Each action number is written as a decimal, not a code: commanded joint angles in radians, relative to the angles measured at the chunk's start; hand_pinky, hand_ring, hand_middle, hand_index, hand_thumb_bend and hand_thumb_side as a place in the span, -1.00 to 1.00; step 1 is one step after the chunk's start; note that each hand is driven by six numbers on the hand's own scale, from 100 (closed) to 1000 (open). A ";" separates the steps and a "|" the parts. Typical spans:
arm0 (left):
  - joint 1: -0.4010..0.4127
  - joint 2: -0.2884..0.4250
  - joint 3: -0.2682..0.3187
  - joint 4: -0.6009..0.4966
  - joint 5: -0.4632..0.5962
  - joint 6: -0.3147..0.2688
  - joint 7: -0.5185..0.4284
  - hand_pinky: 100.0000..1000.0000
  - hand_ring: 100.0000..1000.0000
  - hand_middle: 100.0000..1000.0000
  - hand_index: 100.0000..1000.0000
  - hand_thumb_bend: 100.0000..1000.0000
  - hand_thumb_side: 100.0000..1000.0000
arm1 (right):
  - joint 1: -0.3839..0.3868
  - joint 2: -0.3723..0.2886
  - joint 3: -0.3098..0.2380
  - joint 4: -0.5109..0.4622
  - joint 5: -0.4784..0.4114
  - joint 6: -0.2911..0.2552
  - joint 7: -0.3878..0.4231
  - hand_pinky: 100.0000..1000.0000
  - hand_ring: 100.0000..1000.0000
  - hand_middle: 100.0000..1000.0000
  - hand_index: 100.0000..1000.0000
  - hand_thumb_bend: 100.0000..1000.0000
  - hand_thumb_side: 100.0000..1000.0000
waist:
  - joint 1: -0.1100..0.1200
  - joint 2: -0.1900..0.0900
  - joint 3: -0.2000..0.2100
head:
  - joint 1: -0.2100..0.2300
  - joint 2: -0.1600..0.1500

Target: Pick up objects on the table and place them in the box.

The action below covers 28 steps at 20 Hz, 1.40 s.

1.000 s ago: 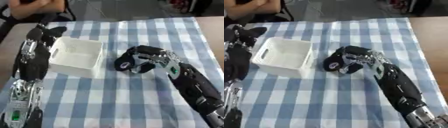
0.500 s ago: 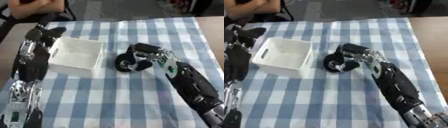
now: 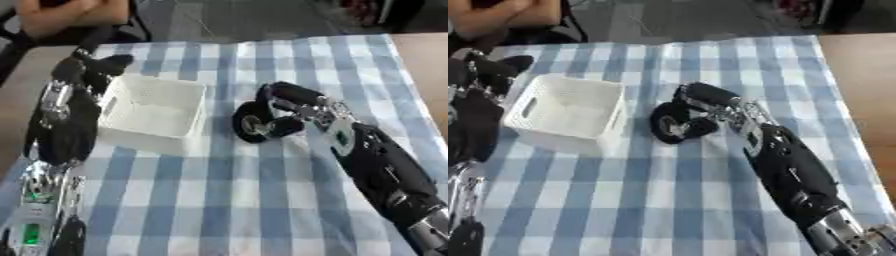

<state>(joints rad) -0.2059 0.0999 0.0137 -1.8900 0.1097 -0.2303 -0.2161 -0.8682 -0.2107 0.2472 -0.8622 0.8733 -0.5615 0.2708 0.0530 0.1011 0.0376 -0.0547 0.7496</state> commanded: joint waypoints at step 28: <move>-0.034 -0.011 -0.026 -0.013 0.020 0.004 -0.027 0.80 0.43 0.90 0.19 -1.00 0.85 | -0.121 -0.064 -0.035 -0.153 -0.164 0.120 0.001 0.53 -0.29 -0.51 -0.37 -1.00 -0.13 | -0.007 -0.022 0.064 | -0.039 -0.037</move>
<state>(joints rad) -0.2243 0.0897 -0.0053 -1.8900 0.1212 -0.2247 -0.2365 -0.9576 -0.2757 0.2222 -1.0138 0.7089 -0.4482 0.2728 0.0461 0.0944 0.1078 -0.0796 0.7293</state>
